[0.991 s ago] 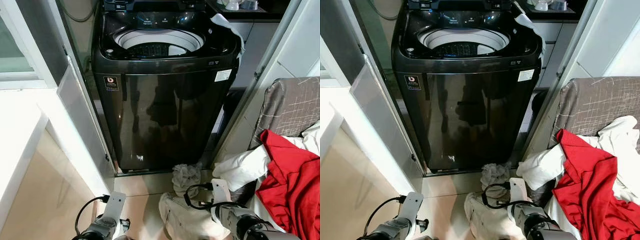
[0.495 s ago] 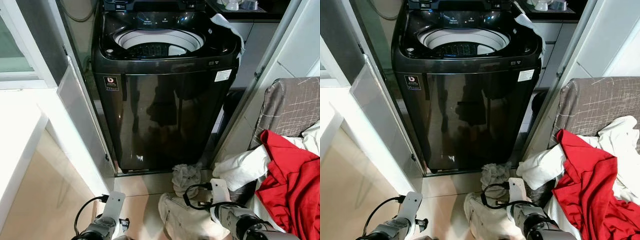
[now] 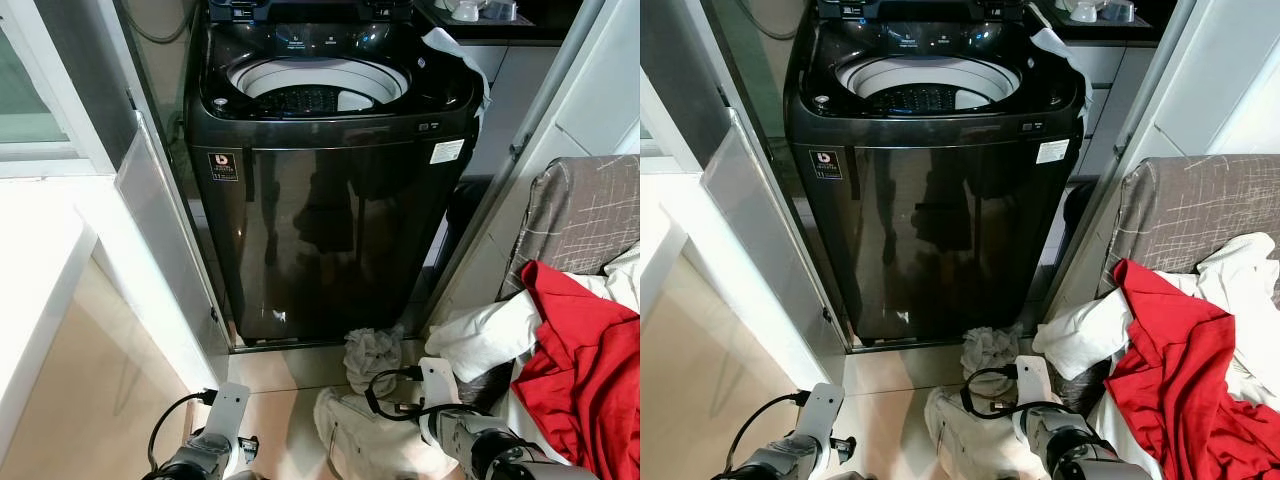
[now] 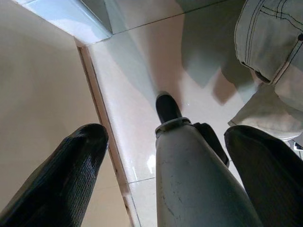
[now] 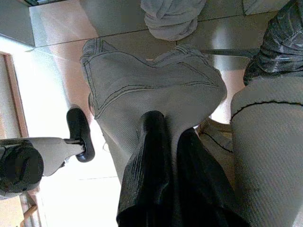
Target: Clothes washing
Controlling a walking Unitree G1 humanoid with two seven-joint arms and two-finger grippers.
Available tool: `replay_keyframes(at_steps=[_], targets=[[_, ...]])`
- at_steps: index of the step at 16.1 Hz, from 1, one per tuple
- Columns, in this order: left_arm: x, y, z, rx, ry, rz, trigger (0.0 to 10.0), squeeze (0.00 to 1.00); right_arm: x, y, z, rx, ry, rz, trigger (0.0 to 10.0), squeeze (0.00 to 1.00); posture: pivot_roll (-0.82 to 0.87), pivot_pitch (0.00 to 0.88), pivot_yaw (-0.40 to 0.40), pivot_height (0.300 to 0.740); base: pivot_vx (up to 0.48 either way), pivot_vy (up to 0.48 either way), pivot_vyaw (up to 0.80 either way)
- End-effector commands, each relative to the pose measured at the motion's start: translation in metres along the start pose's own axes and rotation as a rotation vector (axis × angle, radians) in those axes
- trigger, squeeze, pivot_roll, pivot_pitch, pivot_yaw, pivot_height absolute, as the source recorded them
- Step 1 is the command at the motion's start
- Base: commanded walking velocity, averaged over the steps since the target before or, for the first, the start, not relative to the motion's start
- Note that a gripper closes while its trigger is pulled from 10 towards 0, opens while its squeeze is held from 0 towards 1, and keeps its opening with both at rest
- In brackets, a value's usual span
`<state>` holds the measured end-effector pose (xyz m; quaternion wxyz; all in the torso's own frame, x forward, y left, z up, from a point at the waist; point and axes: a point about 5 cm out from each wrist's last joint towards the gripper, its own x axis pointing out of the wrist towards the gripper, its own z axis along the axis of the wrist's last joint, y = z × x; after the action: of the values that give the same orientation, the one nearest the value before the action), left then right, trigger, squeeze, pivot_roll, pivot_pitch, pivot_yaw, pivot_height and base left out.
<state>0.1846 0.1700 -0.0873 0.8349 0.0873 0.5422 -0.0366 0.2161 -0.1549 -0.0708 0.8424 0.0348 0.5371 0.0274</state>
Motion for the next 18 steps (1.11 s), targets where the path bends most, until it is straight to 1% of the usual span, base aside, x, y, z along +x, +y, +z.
replay_keyframes(at_steps=[1, 12, 18], targets=[[0.0, -0.0008, 0.0, -0.005, 0.001, -0.006, 10.0, 0.0, -0.0006, -0.0004, 0.0067, -0.012, -0.026, -0.003, 10.0, 0.0, -0.1, 0.0, -0.03, 0.74, 0.0, 0.0, 0.0], [0.0001, -0.0034, 0.0031, 0.012, -0.006, -0.011, 10.0, 0.0, -0.001, -0.0031, 0.0072, -0.01, -0.029, -0.011, 10.0, 0.0, -0.12, 0.0, -0.027, 0.74, 0.0, 0.0, 0.0], [0.0001, -0.0049, 0.004, -0.001, -0.005, -0.017, 10.0, 0.0, -0.0012, -0.0031, 0.0081, -0.003, -0.027, -0.011, 10.0, 0.0, -0.12, 0.0, -0.029, 0.74, 0.0, 0.0, 0.0]])
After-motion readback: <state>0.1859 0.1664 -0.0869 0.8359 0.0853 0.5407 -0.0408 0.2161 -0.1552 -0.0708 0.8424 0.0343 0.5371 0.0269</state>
